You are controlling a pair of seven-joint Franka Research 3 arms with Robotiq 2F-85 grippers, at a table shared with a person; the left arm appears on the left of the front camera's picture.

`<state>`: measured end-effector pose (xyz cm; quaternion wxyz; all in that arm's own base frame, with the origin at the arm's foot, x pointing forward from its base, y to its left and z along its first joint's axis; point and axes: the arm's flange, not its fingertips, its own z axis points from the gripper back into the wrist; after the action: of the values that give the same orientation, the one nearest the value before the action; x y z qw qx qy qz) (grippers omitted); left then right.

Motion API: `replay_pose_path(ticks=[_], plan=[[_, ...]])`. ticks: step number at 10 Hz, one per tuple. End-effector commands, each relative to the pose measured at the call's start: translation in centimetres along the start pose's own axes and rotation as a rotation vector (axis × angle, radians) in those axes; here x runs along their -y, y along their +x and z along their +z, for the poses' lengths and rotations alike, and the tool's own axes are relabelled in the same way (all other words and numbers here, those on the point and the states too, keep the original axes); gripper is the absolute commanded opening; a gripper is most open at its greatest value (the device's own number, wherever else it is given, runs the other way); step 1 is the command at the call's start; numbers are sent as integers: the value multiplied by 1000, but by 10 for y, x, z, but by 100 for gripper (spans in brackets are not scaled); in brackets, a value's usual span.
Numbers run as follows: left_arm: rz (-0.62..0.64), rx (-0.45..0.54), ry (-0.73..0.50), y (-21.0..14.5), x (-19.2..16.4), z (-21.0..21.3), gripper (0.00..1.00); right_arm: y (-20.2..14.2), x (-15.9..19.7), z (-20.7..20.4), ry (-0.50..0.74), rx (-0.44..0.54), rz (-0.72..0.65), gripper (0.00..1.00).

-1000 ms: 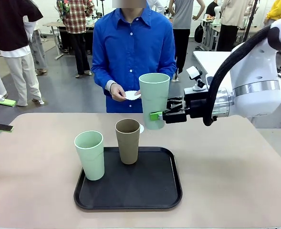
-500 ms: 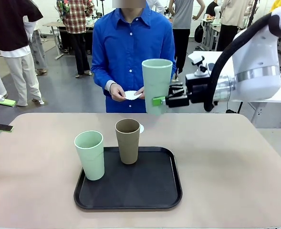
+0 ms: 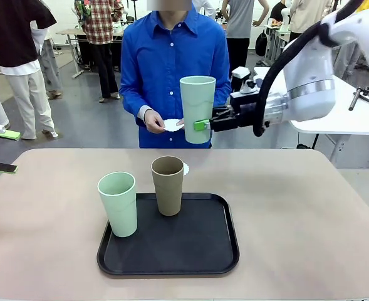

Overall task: Place coasters on the table and set cups on them.
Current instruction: Pick up one Reusable plastic cup and place it on a coaster set by the human.

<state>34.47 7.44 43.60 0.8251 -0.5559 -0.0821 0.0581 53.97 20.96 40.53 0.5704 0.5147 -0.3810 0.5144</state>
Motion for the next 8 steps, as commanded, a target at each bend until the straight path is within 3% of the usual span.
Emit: replay_pose_path(ticks=[1,4,8], plan=[[-8,3,-16,0,0,1,100,-8,35,-15,61,3,10,82],[-8,3,-16,0,0,1,100,-29,55,-30,19,76,62,82],[-8,3,-16,0,0,1,100,-47,67,-38,-76,98,49,82]])
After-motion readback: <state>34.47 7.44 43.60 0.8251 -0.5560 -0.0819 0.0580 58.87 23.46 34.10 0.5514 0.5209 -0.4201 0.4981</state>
